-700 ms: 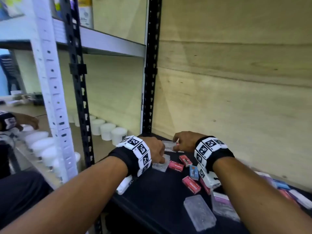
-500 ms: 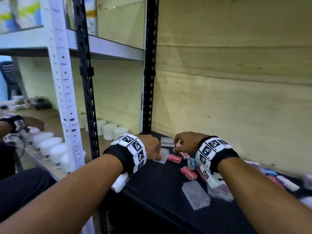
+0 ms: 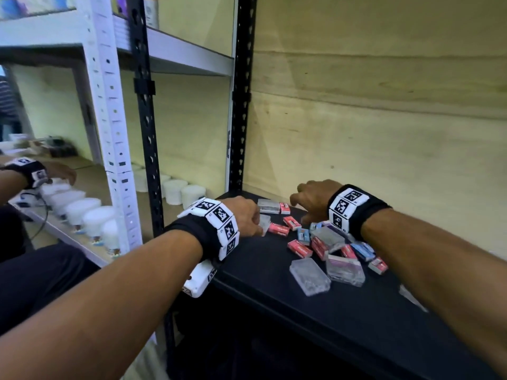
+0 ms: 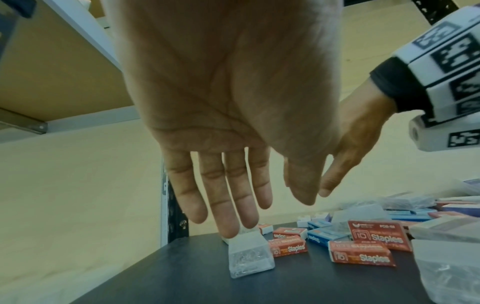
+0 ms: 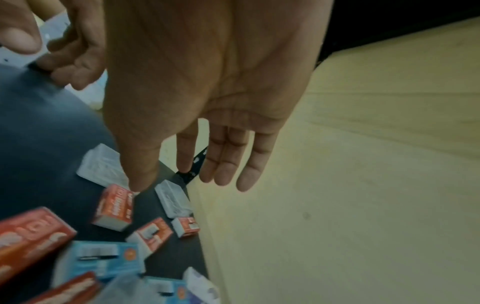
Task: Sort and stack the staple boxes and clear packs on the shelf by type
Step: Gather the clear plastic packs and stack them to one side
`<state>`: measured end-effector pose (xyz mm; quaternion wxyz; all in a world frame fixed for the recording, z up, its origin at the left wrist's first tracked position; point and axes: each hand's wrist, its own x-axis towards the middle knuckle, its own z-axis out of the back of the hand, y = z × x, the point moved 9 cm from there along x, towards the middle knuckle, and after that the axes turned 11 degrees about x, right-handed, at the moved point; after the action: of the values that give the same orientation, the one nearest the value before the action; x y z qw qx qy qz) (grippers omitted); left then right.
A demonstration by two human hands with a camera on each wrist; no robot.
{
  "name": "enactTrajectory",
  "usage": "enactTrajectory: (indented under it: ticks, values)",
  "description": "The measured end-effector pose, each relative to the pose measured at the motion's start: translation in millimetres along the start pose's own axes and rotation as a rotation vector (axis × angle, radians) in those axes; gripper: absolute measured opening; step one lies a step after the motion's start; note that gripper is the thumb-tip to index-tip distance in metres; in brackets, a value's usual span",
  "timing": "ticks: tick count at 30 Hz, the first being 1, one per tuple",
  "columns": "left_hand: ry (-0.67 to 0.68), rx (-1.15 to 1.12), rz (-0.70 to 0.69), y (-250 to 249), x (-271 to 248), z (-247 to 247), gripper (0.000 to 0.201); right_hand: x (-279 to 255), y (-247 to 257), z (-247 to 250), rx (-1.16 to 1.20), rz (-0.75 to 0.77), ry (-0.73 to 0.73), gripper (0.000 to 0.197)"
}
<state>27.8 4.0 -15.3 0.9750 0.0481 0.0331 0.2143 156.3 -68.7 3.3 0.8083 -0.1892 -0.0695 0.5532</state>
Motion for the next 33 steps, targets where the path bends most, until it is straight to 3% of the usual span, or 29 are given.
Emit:
enactTrajectory:
  ticks: [3,7,13,16,21,30,33]
  values:
    - [-0.007,-0.011,0.009,3,11,1,0.034,19,-8,8,-0.114,0.049,-0.002,0.055]
    - [0.035,-0.031,0.050,10,27,-15,0.038,48,-20,1,-0.072,0.016,0.011,0.058]
    - [0.093,-0.025,0.080,15,54,-43,0.083,87,-28,-13,0.068,-0.001,-0.015,0.063]
    - [0.105,-0.025,0.073,17,68,-48,0.091,108,-27,-28,0.146,-0.009,0.018,0.069]
    - [0.109,-0.049,0.012,20,85,-46,0.079,136,-23,-46,0.303,-0.024,0.094,0.081]
    - [0.165,-0.070,-0.023,38,111,-49,0.067,167,-26,-67,0.434,-0.022,0.121,0.069]
    - [0.236,-0.096,-0.040,50,119,-48,0.050,170,-31,-69,0.486,-0.037,0.167,0.065]
